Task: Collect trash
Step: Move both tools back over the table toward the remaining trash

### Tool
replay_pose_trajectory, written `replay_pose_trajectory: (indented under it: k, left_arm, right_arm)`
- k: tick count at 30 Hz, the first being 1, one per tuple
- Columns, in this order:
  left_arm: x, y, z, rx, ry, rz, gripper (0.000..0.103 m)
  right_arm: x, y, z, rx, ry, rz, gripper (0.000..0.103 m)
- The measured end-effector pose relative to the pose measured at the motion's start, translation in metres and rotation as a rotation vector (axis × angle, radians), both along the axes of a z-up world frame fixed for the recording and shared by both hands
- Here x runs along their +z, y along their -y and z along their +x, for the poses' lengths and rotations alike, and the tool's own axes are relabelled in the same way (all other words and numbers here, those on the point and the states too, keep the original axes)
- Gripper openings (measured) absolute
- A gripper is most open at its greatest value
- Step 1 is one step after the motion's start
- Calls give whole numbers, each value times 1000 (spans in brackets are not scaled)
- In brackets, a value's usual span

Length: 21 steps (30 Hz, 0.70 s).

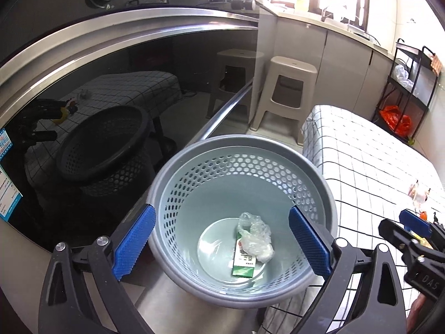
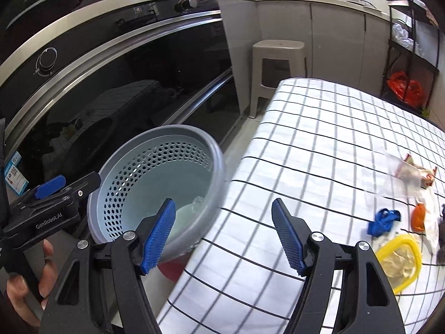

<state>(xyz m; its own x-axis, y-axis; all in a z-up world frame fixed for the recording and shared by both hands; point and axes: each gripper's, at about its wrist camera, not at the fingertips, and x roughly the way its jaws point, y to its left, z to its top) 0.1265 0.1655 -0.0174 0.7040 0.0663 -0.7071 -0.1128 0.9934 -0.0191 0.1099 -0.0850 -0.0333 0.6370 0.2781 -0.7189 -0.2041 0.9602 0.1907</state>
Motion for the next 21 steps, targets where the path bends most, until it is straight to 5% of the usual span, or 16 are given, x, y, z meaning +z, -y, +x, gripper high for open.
replay_pose_trajectory:
  k: [21]
  left_arm:
    - [2, 73, -27, -128, 10, -16, 95]
  right_arm:
    - [20, 149, -86, -255, 50, -38, 68]
